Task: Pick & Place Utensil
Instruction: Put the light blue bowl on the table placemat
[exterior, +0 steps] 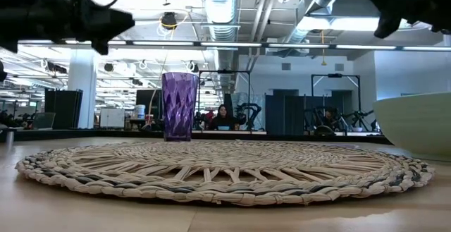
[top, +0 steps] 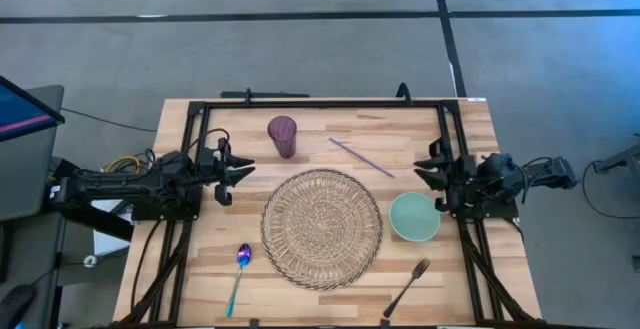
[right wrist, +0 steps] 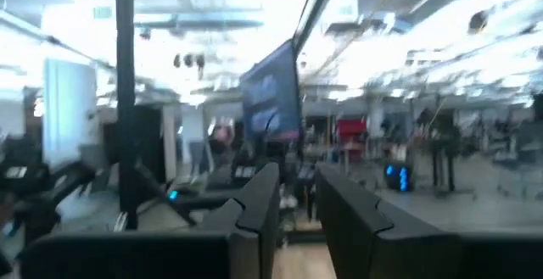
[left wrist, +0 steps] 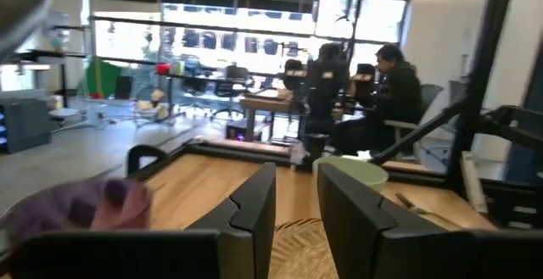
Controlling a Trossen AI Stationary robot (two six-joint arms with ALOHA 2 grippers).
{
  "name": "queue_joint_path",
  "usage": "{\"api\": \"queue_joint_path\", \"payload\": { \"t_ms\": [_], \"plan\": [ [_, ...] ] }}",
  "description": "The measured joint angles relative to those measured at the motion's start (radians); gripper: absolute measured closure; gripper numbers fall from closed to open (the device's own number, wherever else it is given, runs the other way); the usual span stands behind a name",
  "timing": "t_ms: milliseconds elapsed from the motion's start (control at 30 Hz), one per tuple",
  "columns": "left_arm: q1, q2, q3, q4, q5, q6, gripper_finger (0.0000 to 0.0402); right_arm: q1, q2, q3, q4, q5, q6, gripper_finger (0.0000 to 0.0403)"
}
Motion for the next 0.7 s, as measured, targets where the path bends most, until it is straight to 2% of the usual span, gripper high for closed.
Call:
{"api": "queue_joint_path", "payload": {
  "t_ms": [133, 300, 400, 533, 700],
  "plan": [
    [0.0, 0.097, 0.096, 0.002, 0.002, 0.014, 0.0311, 0.0, 0.143, 0.083, 0.011, 0.03, 0.065, 0.0328],
    [0.0, 0.224, 0.226, 0.0, 0.014, 0.113, 0.0311, 0.033, 0.41, 0.265, -0.077, -0.023, 0.072, 0.0328],
    [0.0, 0.278, 0.283, 0.0, 0.013, 0.17, 0.0311, 0.066, 0.533, 0.437, -0.324, 0.043, 0.119, 0.0325],
    [0.0, 0.316, 0.307, -0.005, 0.013, 0.212, 0.0311, 0.109, 0.732, 0.681, -0.69, 0.151, 0.293, 0.0309],
    [0.001, 0.326, 0.307, -0.005, -0.003, 0.209, 0.0311, 0.155, 0.992, 0.94, -1.037, 0.121, 0.576, 0.0269]
  ]
}}
